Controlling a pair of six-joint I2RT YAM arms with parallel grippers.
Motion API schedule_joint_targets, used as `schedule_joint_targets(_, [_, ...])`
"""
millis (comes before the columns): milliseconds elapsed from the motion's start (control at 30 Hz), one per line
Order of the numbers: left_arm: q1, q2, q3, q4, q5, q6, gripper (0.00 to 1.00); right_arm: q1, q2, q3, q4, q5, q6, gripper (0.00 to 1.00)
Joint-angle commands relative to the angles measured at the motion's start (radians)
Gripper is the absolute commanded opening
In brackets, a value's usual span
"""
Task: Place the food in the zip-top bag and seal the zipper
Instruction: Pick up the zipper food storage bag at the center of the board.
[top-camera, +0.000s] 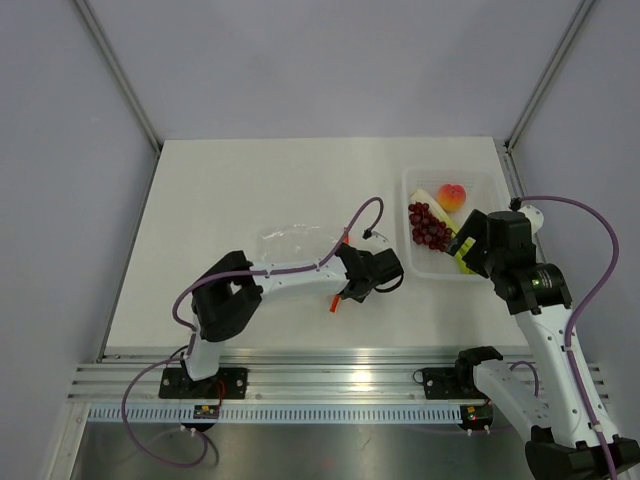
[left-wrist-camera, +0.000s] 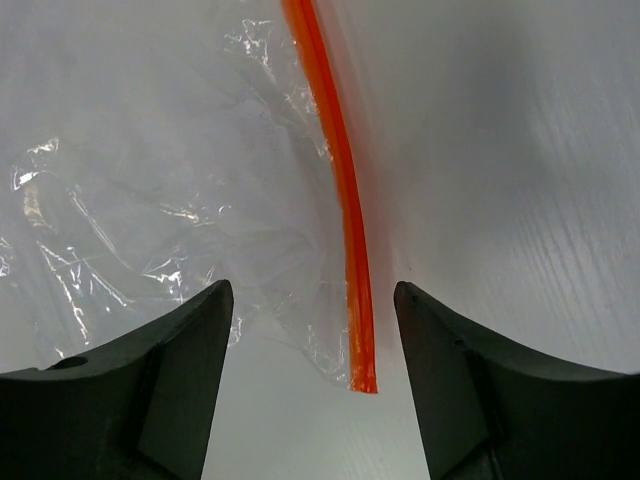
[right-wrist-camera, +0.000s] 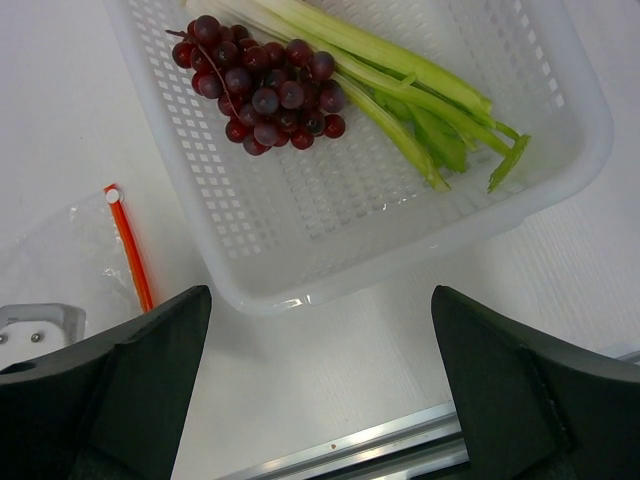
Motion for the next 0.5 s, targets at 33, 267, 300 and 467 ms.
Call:
schedule_joint_targets(33, [0.031,0.05,0.046,0.083,-0.055,0.026,0.67,-0.001,-0.008,0.031,-0.01,-0.027,0.014,0.99])
schedule_joint_targets(267, [0.057,0.11,0.031,0.14,-0.059,0.067,0.6,0.0,-0.002,0.037,-0.006,-0.027,0.017,1.0])
schedule_joint_targets(300, [0.069,0.116,0.026,0.148,-0.051,0.073,0.56,-0.001,0.002,0.04,-0.004,-0.03,0.017,0.99])
schedule_joint_targets(467, [0.129,0.101,-0.06,0.249,0.066,0.092,0.41,-0.001,0.004,0.042,-0.002,-0.03,0.016,0.99])
